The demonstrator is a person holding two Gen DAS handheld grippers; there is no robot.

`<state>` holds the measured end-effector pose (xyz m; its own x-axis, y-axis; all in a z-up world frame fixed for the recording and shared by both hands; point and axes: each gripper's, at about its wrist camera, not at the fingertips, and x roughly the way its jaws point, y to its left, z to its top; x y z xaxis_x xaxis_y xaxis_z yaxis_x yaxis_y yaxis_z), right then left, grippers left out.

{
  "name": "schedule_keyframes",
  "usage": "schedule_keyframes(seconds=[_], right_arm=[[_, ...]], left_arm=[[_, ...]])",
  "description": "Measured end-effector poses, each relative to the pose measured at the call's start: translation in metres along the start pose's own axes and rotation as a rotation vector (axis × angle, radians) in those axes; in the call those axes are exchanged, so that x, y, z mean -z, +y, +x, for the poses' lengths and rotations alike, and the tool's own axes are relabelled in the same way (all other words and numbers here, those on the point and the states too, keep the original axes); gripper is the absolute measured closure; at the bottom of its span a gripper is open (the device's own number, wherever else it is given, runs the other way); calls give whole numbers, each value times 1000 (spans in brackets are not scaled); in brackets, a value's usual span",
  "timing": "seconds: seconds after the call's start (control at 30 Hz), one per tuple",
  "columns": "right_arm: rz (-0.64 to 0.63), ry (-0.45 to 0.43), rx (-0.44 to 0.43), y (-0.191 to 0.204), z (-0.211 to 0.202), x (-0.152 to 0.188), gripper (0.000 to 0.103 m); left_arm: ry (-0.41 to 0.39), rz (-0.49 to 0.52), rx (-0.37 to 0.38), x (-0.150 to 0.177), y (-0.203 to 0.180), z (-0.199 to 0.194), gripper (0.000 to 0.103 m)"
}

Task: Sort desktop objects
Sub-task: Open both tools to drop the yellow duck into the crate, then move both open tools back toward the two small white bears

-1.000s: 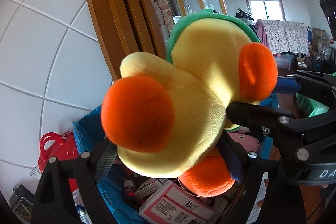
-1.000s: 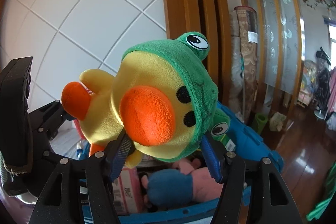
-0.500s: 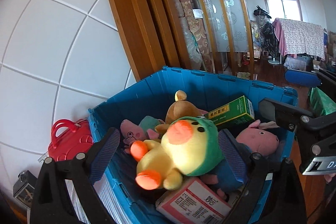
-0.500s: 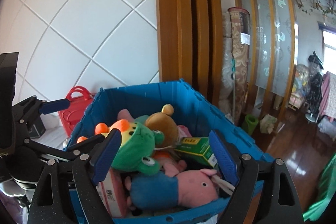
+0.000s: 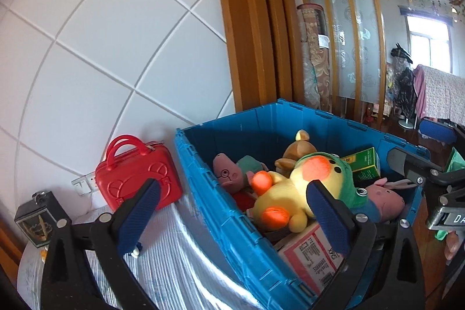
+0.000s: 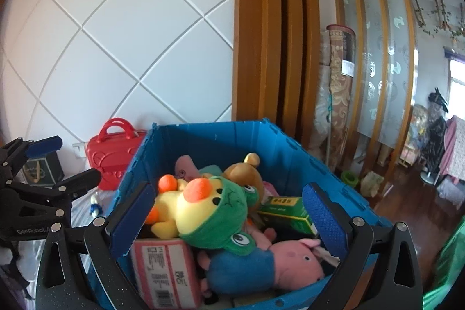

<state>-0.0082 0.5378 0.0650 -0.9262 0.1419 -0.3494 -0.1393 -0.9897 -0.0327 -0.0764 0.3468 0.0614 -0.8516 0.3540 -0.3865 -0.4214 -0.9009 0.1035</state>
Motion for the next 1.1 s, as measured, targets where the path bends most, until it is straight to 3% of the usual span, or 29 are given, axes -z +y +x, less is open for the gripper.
schedule_keyframes(seconds=[0.23, 0.6, 0.77, 0.97, 1.1], right_arm=[[-61, -38, -114, 62, -3, -12, 0], [-176, -29, -366, 231, 22, -26, 0], [-207, 79, -438, 316, 66, -18, 0], [-222, 265, -420, 393, 148, 11, 0], [-202, 440, -400, 426, 225, 37, 0]], left_arm=[[14, -116, -103, 28, 77, -23, 0], [141, -256, -349, 122, 259, -50, 0], [231, -333, -464, 174, 363, -62, 0], [384, -402, -585, 232, 490, -52, 0], [477, -452, -617, 267, 575, -26, 0]])
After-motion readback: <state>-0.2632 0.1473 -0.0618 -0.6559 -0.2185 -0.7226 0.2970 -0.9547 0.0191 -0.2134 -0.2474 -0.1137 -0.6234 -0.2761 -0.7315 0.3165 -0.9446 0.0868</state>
